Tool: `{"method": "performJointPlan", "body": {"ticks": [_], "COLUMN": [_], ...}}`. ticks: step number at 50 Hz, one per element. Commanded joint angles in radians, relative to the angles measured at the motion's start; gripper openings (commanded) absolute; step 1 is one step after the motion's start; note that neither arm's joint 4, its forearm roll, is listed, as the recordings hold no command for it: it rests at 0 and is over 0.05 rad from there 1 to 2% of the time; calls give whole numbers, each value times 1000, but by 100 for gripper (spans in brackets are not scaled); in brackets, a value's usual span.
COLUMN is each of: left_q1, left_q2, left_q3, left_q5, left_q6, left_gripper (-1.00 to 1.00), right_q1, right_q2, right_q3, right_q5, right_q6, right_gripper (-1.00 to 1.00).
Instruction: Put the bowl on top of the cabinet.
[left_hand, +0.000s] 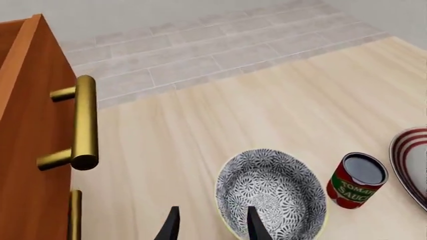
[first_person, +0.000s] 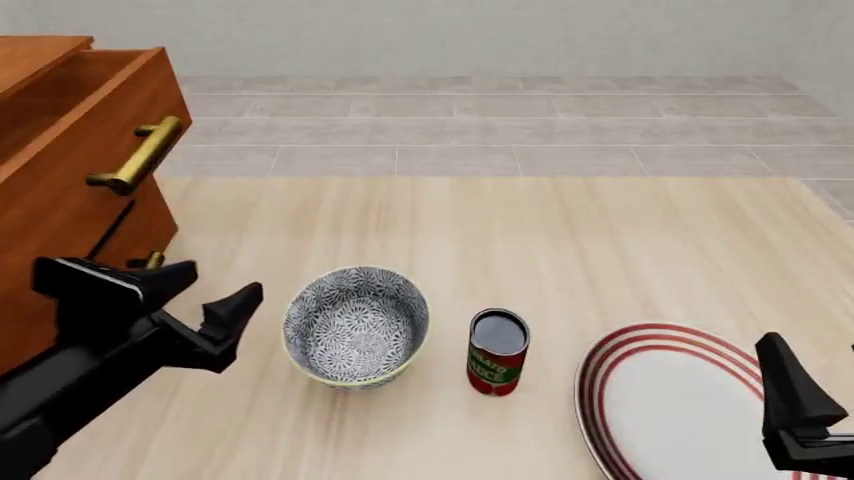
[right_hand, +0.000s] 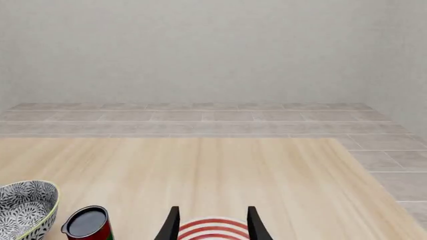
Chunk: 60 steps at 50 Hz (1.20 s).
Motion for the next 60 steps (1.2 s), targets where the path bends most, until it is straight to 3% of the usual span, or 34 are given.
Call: {"method": "performJointPlan", "body": {"ticks": [1,38,60], "left_q1": [-14,-92,-55], "left_q2": [58,311,409], "left_q3": [-32,-110,-150], "left_q5": [-5,-101,-139], "left_q6": [0,11,-1], "left_gripper": [100,100,100], "right_q1": [0,0,0], "right_q2": [0,0,0], "right_q3": [0,0,0], "right_q5": [0,0,0], "right_q6": [0,0,0], "right_gripper": [100,100,100]}}
